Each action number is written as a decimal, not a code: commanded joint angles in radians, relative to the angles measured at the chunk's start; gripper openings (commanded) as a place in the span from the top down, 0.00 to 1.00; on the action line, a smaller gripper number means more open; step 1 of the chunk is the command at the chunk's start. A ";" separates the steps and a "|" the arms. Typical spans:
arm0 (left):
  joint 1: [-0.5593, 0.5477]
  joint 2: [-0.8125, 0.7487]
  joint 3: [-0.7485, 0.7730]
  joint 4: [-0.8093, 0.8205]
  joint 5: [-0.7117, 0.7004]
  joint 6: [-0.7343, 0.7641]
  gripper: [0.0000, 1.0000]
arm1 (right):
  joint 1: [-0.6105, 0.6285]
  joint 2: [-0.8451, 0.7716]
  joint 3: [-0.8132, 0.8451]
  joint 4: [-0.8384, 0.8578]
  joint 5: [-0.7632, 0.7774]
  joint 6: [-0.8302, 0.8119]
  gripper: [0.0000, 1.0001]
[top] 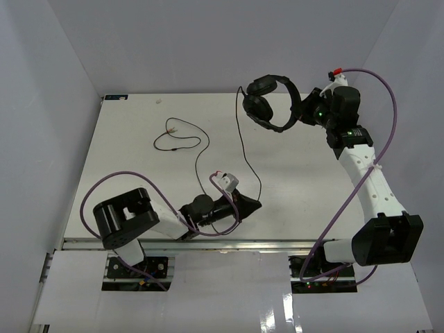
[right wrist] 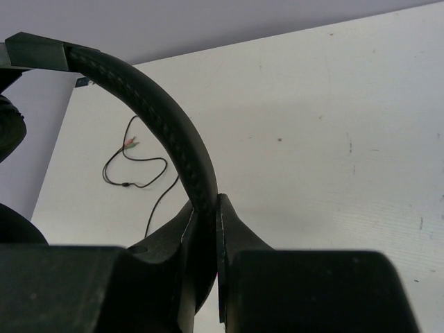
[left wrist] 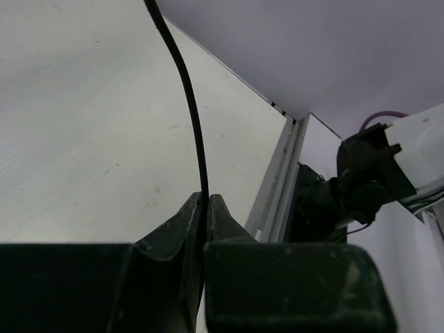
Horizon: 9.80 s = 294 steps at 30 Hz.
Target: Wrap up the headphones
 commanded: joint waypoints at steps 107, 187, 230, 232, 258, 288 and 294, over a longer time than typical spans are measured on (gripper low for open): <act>0.562 0.071 1.548 -1.742 0.647 0.149 0.84 | 0.400 -0.369 -0.354 0.182 0.353 -0.708 0.92; -0.112 -0.173 -0.082 -0.114 0.191 0.065 0.32 | 0.223 -0.171 -0.062 0.003 0.058 -0.481 0.92; 0.105 -0.249 1.008 -1.158 0.536 -0.033 0.96 | 0.283 -0.282 -0.313 0.157 0.221 -0.646 0.92; 0.134 -0.223 1.090 -1.264 0.619 -0.032 0.96 | 0.286 -0.300 -0.326 0.168 0.265 -0.692 0.92; 0.464 0.042 1.639 -1.959 0.555 0.386 0.98 | 0.295 -0.418 -0.475 0.053 0.038 -1.072 0.92; 0.721 0.044 1.050 -1.559 0.604 0.291 1.00 | 0.289 -0.386 -0.138 -0.126 -0.292 -0.798 0.92; 0.721 -0.019 0.879 -1.429 0.629 0.246 1.00 | 0.268 -0.359 -0.062 -0.116 -0.268 -0.718 0.92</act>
